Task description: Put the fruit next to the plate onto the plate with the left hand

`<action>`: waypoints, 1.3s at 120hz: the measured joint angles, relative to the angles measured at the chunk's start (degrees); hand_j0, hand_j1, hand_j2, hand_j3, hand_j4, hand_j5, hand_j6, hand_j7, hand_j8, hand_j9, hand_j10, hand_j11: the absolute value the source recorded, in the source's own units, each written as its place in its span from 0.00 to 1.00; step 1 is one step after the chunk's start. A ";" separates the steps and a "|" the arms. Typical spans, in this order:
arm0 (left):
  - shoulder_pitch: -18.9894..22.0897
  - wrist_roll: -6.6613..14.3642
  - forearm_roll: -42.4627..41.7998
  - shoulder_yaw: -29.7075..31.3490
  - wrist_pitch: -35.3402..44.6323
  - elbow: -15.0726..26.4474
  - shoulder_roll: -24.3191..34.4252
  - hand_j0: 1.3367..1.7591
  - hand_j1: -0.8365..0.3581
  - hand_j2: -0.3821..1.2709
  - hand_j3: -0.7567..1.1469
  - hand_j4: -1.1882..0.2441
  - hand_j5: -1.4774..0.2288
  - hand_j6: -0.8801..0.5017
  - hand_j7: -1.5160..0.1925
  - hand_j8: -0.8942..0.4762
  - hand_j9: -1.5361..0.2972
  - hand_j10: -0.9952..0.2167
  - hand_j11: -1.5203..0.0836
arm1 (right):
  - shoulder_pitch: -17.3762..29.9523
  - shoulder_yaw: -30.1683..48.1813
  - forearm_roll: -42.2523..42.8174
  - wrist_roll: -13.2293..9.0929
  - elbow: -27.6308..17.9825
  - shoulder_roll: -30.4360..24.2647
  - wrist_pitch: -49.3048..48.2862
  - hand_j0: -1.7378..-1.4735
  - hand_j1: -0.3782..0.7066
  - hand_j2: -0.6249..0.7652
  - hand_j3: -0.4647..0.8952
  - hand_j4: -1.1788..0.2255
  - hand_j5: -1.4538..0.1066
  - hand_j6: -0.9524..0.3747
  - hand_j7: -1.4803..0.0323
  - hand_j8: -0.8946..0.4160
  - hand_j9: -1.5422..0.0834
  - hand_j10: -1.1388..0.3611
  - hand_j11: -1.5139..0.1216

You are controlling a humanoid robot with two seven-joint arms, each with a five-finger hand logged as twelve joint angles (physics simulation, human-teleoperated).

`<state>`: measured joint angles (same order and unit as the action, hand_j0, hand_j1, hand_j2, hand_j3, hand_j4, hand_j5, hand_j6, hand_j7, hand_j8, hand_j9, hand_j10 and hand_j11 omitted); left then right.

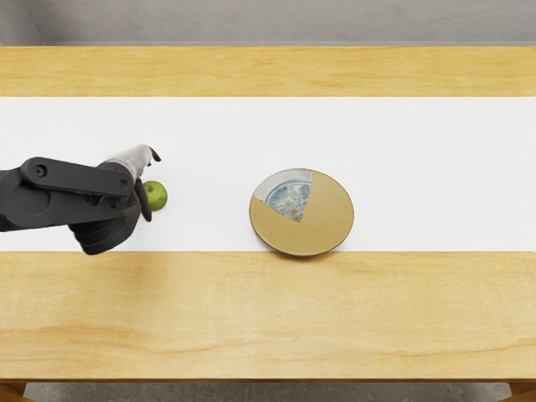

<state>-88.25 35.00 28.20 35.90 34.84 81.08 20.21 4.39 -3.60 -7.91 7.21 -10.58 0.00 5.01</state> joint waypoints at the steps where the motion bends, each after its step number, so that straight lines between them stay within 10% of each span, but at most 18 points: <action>1: 0.00 0.00 -0.14 0.02 0.01 -0.01 -0.28 0.76 0.74 0.26 0.40 0.65 0.67 0.45 0.70 0.47 0.66 0.61 0.74 | 0.00 0.00 0.00 0.00 0.00 0.00 0.00 0.30 0.07 0.44 0.34 0.81 0.90 0.69 0.95 0.66 0.92 0.74 0.90; 105: 1.86 0.03 -0.90 2.34 -0.02 -2.92 -4.14 0.73 0.48 0.30 0.40 0.42 0.43 0.24 0.43 0.31 0.41 0.35 0.46 | 0.13 0.00 -0.01 0.00 0.01 0.00 0.00 0.30 0.07 0.44 0.34 0.81 0.90 0.69 0.95 0.66 0.92 0.74 0.90; 125: 2.08 0.00 -1.09 2.34 -0.11 -3.60 -4.22 0.68 0.43 0.32 0.53 0.39 0.36 0.32 0.38 0.35 0.36 0.30 0.40 | 0.17 0.00 0.00 -0.01 0.02 0.00 0.00 0.30 0.07 0.44 0.34 0.81 0.90 0.69 0.95 0.66 0.92 0.74 0.90; 156: -1.26 0.10 -1.85 2.09 -0.35 -3.10 -4.13 0.71 0.31 0.42 0.43 0.49 0.19 0.48 0.25 0.49 0.24 0.27 0.26 | 0.18 0.00 0.00 -0.04 0.02 0.00 0.00 0.30 0.07 0.44 0.34 0.81 0.90 0.69 0.95 0.66 0.92 0.74 0.90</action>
<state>-89.51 35.09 26.35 37.99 34.49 77.98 16.08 4.57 -3.60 -7.91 7.17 -10.56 0.00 5.01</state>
